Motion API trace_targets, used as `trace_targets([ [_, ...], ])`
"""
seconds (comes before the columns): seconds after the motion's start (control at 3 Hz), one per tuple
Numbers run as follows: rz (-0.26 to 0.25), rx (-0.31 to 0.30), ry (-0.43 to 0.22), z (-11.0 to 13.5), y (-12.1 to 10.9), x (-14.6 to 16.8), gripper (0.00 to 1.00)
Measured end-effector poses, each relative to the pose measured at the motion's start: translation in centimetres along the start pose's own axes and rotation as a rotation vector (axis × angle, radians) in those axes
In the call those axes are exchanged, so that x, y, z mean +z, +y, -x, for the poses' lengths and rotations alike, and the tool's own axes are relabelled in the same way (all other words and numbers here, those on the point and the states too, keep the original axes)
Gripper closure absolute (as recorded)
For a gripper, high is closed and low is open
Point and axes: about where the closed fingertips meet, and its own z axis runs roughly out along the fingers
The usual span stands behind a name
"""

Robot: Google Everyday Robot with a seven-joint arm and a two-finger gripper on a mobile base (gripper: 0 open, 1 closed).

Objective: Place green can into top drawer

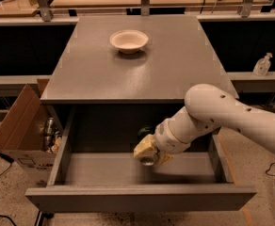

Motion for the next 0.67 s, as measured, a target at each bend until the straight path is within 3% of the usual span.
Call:
trace_targets([
  [0.67,-0.028,-0.021,-0.021,-1.17,0.81,1.97,0.36],
])
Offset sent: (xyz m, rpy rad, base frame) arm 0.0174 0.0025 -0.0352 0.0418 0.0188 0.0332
